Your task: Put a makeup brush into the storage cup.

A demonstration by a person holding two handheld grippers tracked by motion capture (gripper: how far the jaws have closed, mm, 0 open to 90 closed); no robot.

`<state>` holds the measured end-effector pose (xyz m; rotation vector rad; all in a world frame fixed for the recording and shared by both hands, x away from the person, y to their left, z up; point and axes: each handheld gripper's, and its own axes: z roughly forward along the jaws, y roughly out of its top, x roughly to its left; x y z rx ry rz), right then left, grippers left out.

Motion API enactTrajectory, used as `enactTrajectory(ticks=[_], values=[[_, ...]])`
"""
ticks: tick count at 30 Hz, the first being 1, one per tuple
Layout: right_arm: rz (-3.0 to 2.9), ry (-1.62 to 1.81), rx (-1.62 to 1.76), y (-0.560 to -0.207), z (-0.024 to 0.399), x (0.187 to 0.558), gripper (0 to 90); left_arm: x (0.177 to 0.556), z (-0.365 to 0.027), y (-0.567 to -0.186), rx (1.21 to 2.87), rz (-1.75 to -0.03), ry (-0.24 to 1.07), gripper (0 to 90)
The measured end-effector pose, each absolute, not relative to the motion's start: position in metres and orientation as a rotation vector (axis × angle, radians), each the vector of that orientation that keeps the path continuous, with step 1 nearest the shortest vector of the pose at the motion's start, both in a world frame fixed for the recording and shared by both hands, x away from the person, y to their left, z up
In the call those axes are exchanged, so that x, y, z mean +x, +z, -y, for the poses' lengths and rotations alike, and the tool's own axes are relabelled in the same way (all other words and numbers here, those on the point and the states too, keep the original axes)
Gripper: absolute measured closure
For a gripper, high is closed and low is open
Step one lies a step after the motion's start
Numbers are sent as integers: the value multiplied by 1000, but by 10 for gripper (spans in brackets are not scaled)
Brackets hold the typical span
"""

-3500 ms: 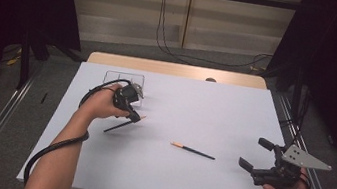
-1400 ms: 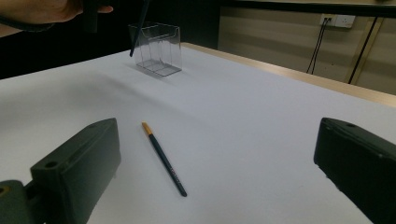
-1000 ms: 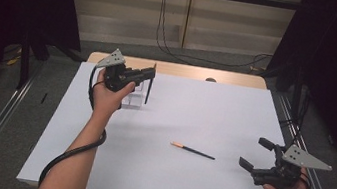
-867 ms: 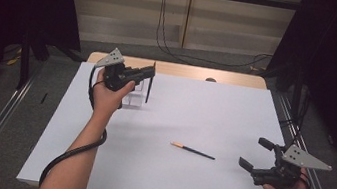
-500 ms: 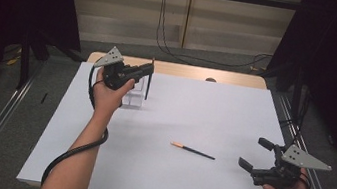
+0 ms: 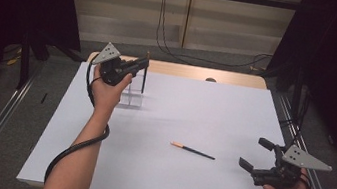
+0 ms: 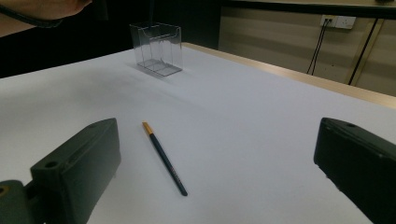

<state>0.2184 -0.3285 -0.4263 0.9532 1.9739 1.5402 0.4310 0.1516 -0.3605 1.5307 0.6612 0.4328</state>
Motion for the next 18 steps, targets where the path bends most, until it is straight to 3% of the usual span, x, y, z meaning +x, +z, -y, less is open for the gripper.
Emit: enactTrajectory(ticks=[18], values=[[-1979, 1540, 951, -427, 328, 219, 0, 443, -158, -356, 1498, -687, 505, 845]])
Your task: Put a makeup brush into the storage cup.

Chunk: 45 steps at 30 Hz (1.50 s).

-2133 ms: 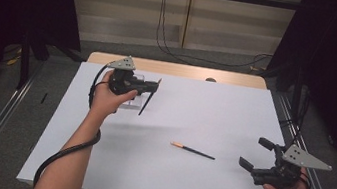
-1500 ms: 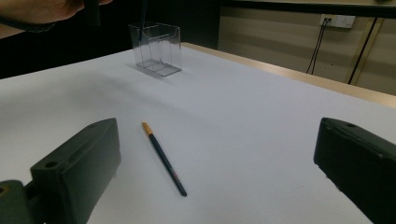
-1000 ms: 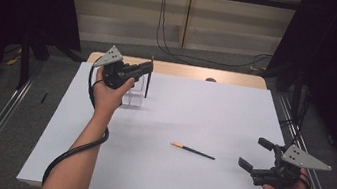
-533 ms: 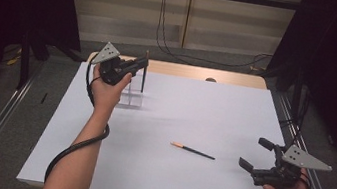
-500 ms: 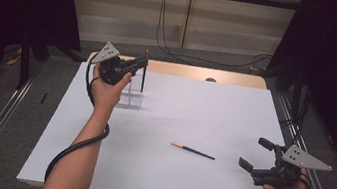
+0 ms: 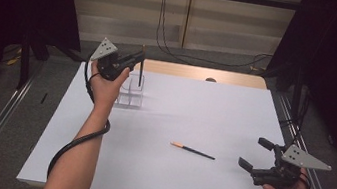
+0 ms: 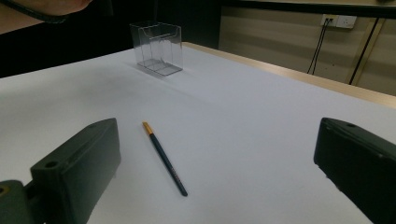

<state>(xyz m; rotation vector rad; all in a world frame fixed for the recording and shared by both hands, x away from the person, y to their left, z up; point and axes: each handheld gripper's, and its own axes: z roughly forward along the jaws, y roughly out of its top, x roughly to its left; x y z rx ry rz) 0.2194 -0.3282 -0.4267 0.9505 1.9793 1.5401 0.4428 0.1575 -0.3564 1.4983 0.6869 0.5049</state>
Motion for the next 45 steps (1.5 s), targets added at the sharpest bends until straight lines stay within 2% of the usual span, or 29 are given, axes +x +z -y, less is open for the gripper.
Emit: enactTrajectory(ticks=[45], values=[[-1975, 1542, 956, -427, 331, 219, 0, 454, -159, -373, 1486, -715, 605, 842]])
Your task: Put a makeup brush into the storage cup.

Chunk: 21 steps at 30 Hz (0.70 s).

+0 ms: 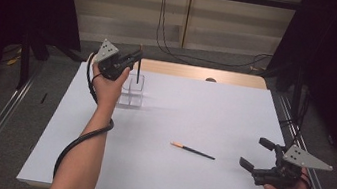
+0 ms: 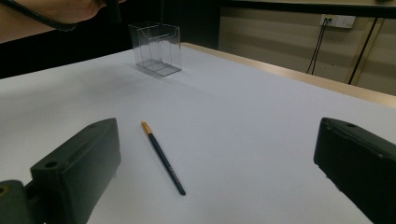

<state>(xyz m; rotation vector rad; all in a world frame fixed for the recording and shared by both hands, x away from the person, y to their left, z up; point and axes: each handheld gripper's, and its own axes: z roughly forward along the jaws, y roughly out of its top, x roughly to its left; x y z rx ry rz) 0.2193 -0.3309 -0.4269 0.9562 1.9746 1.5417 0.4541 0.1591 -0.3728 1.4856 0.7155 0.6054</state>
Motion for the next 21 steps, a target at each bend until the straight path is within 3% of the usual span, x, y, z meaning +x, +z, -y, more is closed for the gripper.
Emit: enactTrajectory(ticks=[21], values=[[-1974, 1543, 954, -427, 331, 219, 0, 449, -159, -392, 1498, -733, 585, 841]])
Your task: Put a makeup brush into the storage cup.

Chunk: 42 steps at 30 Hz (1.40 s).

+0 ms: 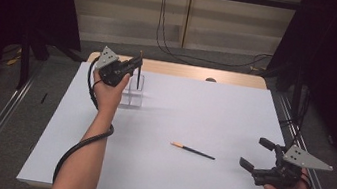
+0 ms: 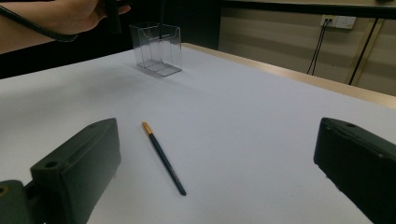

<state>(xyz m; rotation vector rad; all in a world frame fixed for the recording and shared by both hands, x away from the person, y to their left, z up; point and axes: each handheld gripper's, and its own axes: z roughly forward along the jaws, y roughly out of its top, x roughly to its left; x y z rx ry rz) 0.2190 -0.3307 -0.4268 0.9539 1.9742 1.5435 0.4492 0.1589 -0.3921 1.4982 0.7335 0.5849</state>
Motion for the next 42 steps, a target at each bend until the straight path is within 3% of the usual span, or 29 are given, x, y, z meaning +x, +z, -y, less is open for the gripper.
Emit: enactTrajectory(ticks=[42], values=[[-1975, 1543, 952, -427, 331, 219, 0, 446, -159, -412, 1514, -756, 565, 837]])
